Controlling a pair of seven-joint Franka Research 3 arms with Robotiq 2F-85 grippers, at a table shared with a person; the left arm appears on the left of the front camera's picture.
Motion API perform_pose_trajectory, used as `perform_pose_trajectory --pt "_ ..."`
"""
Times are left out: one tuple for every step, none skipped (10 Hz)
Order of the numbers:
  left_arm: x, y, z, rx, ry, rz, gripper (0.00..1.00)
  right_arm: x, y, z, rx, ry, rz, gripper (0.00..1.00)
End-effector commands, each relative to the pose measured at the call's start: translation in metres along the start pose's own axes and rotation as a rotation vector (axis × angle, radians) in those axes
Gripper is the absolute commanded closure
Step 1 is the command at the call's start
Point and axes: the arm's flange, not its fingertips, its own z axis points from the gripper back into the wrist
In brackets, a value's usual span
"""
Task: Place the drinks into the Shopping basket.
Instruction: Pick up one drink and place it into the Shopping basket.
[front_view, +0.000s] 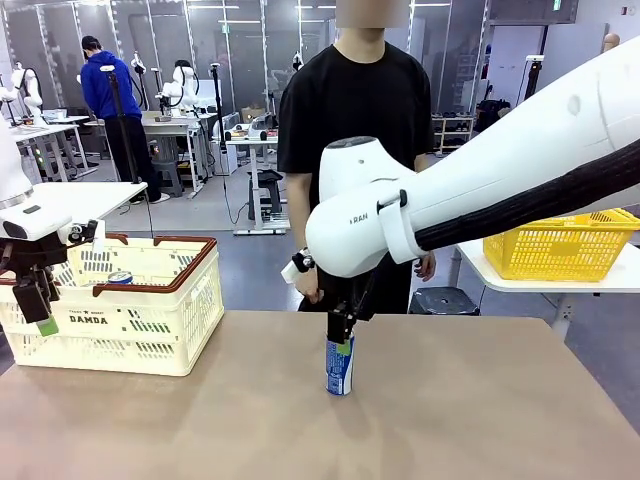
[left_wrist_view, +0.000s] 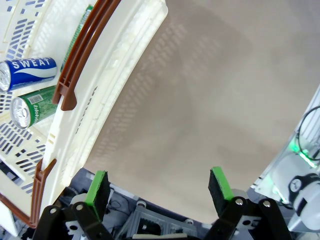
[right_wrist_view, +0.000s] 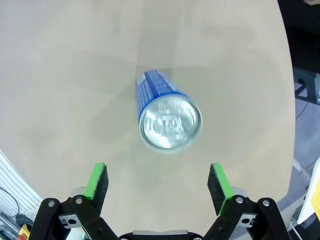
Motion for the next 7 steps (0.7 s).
perform_pose_trajectory --pt "-0.001 0.0 0.001 0.012 0.012 0.005 0.0 -0.037 -0.005 0.013 -0.02 0.018 0.018 0.0" --pt "-0.001 0.0 0.001 0.012 0.012 0.005 0.0 -0.058 -0.008 0.022 -0.018 0.006 0.005 0.0" --pt "-0.001 0.0 0.001 0.012 0.012 0.005 0.0 -0.083 -0.012 0.032 -0.021 -0.008 -0.011 0.0" --pt "-0.001 0.0 0.001 0.012 0.012 0.005 0.0 -0.111 -0.014 0.042 -0.024 -0.031 -0.04 0.0" --pt "-0.001 0.0 0.001 0.012 0.012 0.005 0.0 -0.144 -0.014 0.051 -0.035 -0.058 -0.083 0.0" --pt "-0.001 0.0 0.001 0.012 0.012 0.005 0.0 -0.174 -0.014 0.058 -0.032 -0.098 -0.137 0.0" --pt "-0.001 0.0 0.001 0.012 0.012 0.005 0.0 -0.201 -0.012 0.062 -0.034 -0.129 -0.185 0.0"
